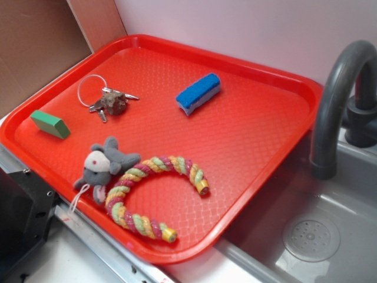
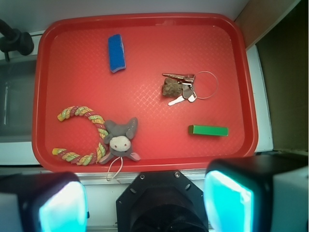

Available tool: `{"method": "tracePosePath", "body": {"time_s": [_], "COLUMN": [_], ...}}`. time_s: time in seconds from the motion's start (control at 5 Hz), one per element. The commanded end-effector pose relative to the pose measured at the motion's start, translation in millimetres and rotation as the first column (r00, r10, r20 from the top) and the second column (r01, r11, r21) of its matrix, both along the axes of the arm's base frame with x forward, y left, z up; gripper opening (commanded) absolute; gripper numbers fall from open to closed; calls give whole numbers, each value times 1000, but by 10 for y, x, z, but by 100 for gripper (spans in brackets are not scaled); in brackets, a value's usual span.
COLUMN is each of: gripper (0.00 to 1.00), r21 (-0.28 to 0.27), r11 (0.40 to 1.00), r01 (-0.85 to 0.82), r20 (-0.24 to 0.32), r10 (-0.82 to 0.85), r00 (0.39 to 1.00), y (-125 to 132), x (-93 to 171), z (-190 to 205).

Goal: Grab the green block.

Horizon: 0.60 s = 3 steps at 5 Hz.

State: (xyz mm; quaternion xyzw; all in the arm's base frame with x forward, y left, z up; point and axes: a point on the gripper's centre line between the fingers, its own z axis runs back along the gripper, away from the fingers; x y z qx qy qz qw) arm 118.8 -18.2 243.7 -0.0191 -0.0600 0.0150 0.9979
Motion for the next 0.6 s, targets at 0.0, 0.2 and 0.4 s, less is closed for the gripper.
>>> {"method": "tracePosePath", "body": {"time_s": [0.0, 0.2, 0.4], "gripper": [100, 100, 100], "r21": [0, -61, -125], "r11": [1000, 967, 872], "r01": [0, -246, -474], "r20": [0, 13, 15], "r10": [0, 247, 480], "r00": [1000, 969, 877], "y": [0, 188, 293], "x": [0, 64, 101], "z": [0, -17, -70]}}
